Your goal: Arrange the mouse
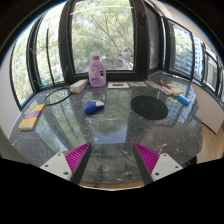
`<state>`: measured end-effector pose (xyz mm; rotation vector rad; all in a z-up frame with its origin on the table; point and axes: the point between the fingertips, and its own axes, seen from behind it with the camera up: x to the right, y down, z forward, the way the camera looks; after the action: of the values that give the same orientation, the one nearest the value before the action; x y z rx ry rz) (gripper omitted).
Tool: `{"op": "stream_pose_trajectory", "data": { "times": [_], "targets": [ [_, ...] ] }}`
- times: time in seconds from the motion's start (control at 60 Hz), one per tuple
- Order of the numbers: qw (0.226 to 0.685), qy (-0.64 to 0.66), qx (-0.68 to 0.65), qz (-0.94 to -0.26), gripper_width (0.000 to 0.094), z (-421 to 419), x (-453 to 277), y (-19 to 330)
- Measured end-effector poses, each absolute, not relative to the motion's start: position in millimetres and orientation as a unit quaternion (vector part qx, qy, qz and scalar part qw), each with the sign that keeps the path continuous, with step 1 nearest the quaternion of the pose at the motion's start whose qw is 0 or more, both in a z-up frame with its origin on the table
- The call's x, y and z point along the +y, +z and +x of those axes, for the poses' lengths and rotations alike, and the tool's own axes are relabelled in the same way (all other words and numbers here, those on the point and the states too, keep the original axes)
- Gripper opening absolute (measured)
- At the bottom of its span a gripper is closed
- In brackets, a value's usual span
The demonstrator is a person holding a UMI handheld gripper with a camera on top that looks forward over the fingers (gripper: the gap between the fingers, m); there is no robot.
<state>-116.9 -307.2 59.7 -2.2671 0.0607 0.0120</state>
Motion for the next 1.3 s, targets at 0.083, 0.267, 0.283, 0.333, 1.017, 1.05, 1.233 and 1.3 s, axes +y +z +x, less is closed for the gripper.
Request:
{"op": "stream_pose_trajectory", "data": {
  "times": [0.083, 0.267, 0.283, 0.333, 1.017, 1.05, 1.233, 1.3],
  "targets": [
    [0.432, 0.025, 0.007, -0.901, 0.086, -155.1, -265.8, 49.2],
    [0.454, 0.036, -0.013, -0.89, 0.0862, -205.8, -166.5, 28.4],
    [0.455, 0.038, -0.013, -0.89, 0.0862, -209.0, -157.8, 26.7],
    [0.455, 0.041, -0.011, -0.889, 0.0861, -218.1, -132.2, 19.6],
    [0.444, -0.005, -0.024, -0.896, 0.0471, -230.8, 3.2, -15.4],
    [0.444, -0.005, -0.026, -0.895, 0.0448, -230.5, 3.0, -15.3],
    [0.442, 0.031, -0.042, -0.896, 0.0341, -239.3, 4.1, -6.5],
    [0.465, 0.045, -0.069, -0.882, 0.034, -244.0, 7.5, 24.3]
  ]
}}
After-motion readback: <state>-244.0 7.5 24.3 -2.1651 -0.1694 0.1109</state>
